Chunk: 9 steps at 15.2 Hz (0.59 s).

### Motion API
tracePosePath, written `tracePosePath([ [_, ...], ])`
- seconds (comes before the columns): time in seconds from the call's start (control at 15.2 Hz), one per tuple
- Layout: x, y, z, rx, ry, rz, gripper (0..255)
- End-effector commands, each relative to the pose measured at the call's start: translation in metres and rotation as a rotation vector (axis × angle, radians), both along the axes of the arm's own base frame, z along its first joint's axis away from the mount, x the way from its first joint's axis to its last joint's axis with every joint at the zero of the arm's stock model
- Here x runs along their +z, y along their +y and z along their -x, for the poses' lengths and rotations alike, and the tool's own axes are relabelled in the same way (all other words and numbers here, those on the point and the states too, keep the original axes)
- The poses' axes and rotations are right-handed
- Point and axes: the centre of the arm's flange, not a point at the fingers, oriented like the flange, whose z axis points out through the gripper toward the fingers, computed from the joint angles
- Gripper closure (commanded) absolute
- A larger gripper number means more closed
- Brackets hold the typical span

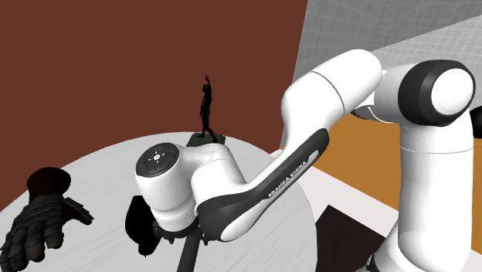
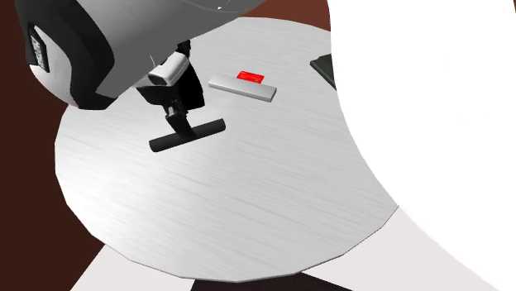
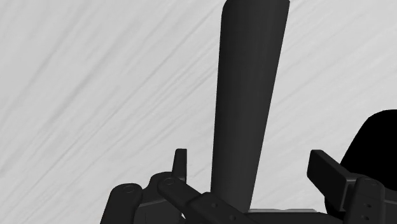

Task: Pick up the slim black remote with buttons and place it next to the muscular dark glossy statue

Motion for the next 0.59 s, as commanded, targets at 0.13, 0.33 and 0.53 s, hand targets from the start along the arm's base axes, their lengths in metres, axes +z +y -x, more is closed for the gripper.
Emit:
tracePosePath([
  [0.13,-0.023,-0.005,-0.003,-0.001,-0.001,0.001,0],
  [0.33,-0.026,-0.005,-0.003,-0.001,-0.001,0.001,0],
  [0.53,-0.026,-0.005,-0.003,-0.001,-0.001,0.001,0],
])
